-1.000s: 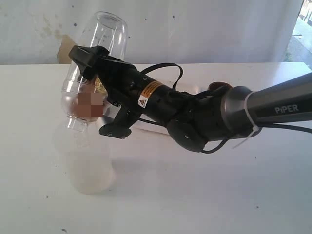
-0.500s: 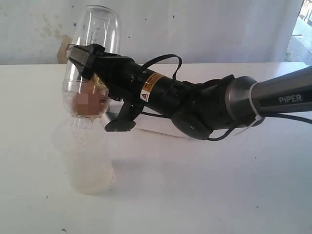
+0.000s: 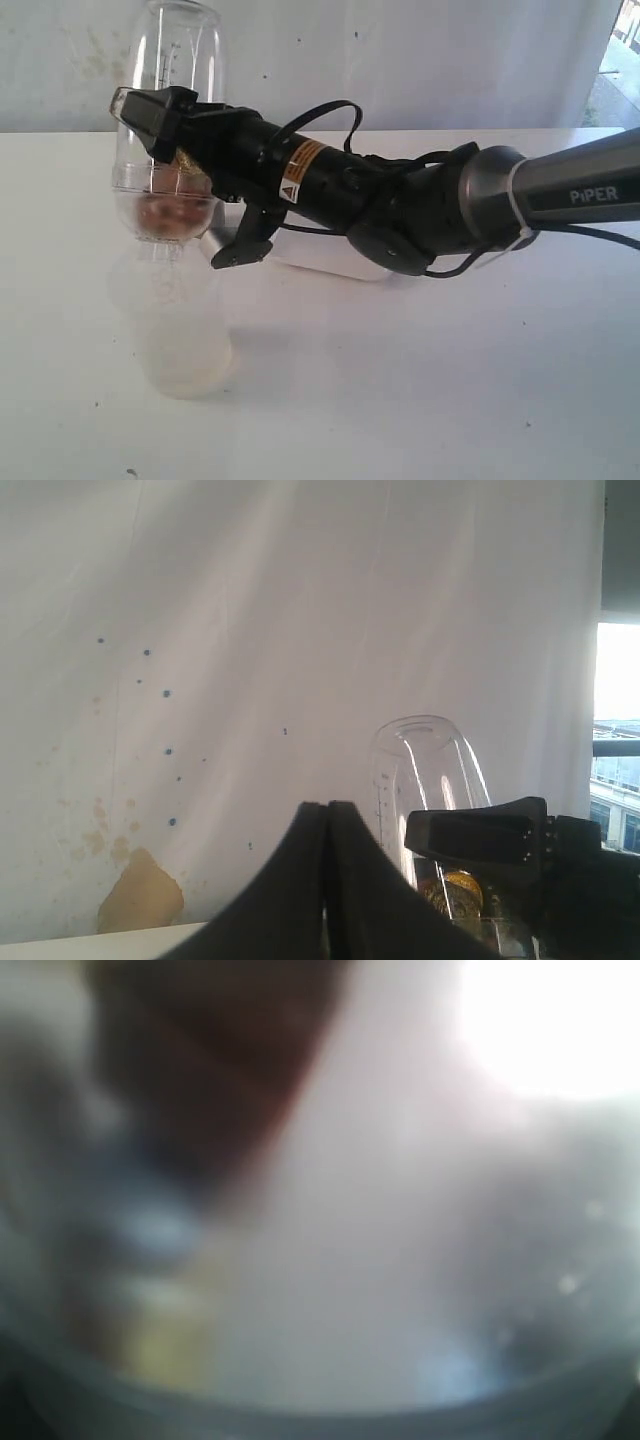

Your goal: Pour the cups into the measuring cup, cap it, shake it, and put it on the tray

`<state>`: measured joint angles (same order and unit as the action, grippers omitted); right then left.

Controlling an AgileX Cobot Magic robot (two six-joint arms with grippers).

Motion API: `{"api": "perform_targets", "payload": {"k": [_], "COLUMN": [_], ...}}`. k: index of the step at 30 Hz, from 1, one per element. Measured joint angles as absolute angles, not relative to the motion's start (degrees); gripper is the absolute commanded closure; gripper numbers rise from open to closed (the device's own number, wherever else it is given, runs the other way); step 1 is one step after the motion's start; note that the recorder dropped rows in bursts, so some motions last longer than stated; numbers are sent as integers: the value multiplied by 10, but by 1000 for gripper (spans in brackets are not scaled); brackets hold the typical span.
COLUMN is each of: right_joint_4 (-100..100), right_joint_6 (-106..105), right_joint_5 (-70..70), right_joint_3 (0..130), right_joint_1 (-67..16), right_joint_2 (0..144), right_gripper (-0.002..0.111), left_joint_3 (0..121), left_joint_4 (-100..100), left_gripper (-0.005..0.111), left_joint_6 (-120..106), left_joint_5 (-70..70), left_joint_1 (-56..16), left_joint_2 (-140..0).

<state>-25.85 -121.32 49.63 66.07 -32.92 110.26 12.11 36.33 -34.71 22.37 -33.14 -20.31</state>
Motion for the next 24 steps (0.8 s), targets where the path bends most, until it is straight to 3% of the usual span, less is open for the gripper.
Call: {"api": "perform_targets", "payload": {"k": [24], "right_joint_4": [-307], "right_joint_6": [-1213], "right_joint_5": [502], "right_joint_3": [662], "right_joint_1": [-329], "right_joint_2": [1103], "right_gripper": [108], "left_joint_3": [121], "left_joint_4": [363], "left_gripper": [107], "left_joint_6": [-347], "left_joint_5": [224], "left_joint_1": [-331], "left_joint_2": [-203]}}
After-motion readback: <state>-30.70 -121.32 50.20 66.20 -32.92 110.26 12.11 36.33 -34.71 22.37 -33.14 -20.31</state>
